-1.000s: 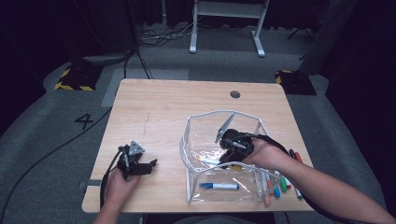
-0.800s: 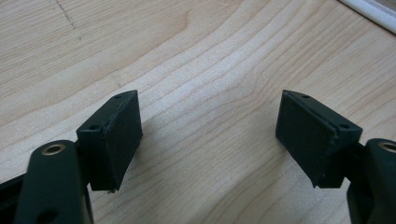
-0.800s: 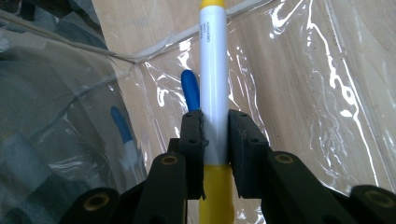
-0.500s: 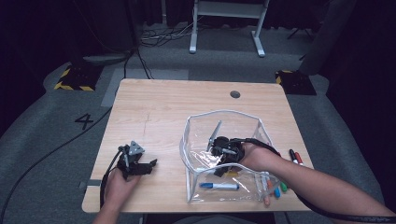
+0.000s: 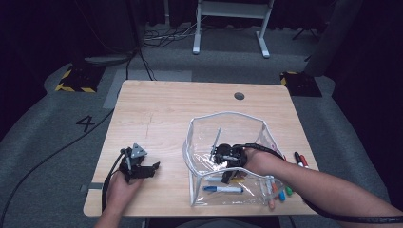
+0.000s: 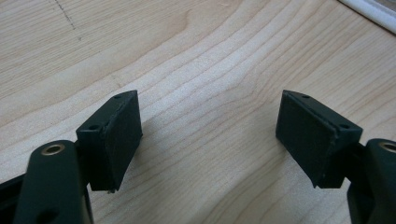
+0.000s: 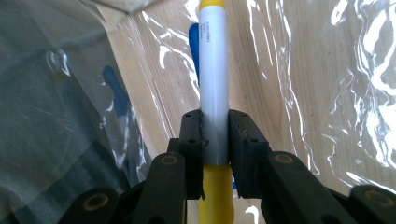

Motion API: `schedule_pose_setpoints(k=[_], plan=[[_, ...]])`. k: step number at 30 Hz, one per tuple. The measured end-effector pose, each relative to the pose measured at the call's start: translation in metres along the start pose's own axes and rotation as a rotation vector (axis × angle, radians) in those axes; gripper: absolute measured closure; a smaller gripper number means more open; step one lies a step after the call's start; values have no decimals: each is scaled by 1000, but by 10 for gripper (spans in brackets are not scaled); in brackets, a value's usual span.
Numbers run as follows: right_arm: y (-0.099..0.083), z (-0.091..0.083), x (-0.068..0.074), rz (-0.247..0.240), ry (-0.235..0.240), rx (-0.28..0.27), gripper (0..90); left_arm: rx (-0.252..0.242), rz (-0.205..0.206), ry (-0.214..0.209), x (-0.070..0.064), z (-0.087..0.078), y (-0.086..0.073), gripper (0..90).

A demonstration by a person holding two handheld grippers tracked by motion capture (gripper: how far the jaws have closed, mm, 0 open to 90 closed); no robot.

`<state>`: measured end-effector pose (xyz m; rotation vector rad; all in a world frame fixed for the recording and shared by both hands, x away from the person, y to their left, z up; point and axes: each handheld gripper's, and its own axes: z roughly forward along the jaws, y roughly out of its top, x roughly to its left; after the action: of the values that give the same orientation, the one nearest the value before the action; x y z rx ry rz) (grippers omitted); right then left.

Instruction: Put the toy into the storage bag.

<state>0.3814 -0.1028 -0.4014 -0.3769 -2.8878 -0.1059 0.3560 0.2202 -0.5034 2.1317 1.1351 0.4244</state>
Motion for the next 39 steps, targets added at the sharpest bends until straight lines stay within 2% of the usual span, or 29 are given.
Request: schedule_pose_setpoints(k=[4,6,10,13,18,19,21,22,25,28,29,34,36,38,39], plan=[[1,3,-2,-4,-7,30,762,-1,-1,-1,0,0,0,227],[1,4,-4,0,-28,52,762,-2,-2,-1,0,0,0,227],[3,8,-7,10,-29,84,762,-2,-1,-2,0,0,0,227],[8,9,-4,-15,-23,75,762,-2,-1,-1,0,0,0,227],[8,12,-5,-4,-4,69,757,-2,-1,-2,0,0,0,227],[8,12,-5,1,1,78,744,-2,0,-3,0,0,0,226],[8,14,-7,18,13,71,615,-2,1,-4,0,0,0,225],[8,14,-10,27,13,65,589,-1,1,-5,0,0,0,225],[7,7,-13,60,10,26,509,-1,2,-5,0,0,0,225],[5,-7,-16,74,-7,-56,516,1,3,-4,0,0,0,225],[3,-13,-16,84,-26,-78,517,1,3,-4,0,0,0,225],[-10,-51,-14,99,-91,-256,513,2,0,-5,0,0,0,225],[-18,-67,-12,112,-102,-335,508,2,2,-4,0,0,0,225],[-29,-85,-7,106,-126,-421,504,2,0,-5,0,0,0,224],[-34,-91,-6,109,-135,-447,503,3,2,-4,0,0,0,224]])
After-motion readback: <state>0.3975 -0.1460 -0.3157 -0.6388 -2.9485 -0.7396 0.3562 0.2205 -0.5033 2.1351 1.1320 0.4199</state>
